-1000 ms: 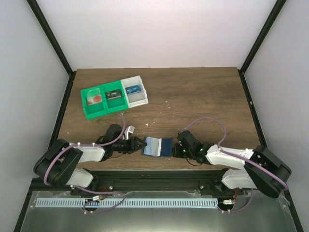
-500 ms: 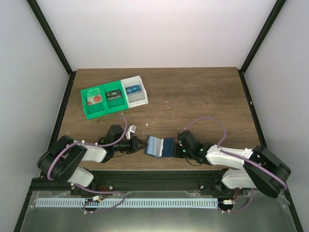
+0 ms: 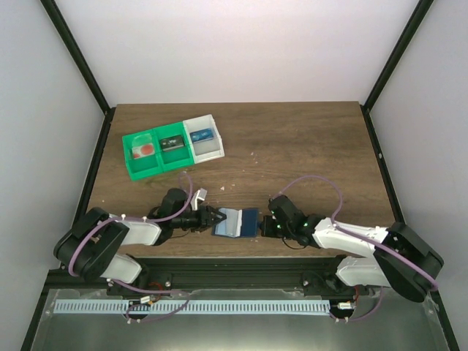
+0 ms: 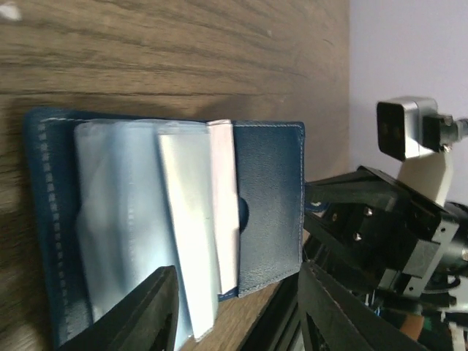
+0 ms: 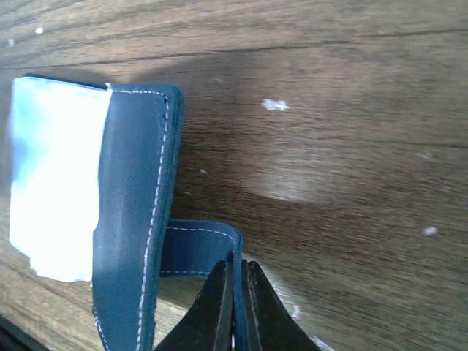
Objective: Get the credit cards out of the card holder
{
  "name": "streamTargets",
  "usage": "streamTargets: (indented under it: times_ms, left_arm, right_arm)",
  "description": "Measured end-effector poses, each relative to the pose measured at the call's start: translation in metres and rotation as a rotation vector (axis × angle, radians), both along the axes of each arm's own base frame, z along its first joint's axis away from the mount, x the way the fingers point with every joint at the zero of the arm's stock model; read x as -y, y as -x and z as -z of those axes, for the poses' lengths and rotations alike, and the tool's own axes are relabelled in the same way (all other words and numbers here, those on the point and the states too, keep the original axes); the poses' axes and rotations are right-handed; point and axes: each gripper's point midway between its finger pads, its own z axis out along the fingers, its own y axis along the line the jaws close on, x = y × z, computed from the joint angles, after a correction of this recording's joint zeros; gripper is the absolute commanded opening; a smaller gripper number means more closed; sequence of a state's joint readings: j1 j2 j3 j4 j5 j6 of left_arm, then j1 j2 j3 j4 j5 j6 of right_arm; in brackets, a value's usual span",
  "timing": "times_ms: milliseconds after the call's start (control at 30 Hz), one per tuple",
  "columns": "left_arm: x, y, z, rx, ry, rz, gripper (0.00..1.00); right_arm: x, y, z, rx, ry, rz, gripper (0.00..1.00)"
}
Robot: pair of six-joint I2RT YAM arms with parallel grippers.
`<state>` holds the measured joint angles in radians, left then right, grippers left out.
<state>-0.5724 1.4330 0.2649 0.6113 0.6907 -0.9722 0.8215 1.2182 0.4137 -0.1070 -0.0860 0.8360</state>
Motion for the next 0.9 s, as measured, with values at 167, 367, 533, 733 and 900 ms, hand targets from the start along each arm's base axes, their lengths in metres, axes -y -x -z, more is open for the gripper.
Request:
streamTargets:
  times_ms: [167,367,533,733,900]
  left_arm:
    - [-0.008,-0.008,0.013,0.012,-0.106,-0.033,0.56]
    - [-0.016,-0.020,0.021,0.052,-0.204,-0.063,0.56]
    - [-0.017,-0.025,0.030,0.056,-0.250,-0.057,0.56]
    - [-0.008,-0.025,0.030,0.040,-0.191,-0.045,0.52]
    - [-0.003,-0.012,0.030,-0.035,-0.128,-0.020,0.46]
  right_arm:
    - [0.009,0.000,0.006,-0.023,0.033,0.055,0.00]
    - [0.011,0.000,0.010,-0.039,0.042,0.072,0.01]
    - [0.011,0.000,0.010,-0.038,0.040,0.073,0.00]
    - [0.010,-0.001,0.009,-0.037,0.034,0.076,0.01]
    - [0.010,-0.001,0.011,-0.036,0.024,0.083,0.00]
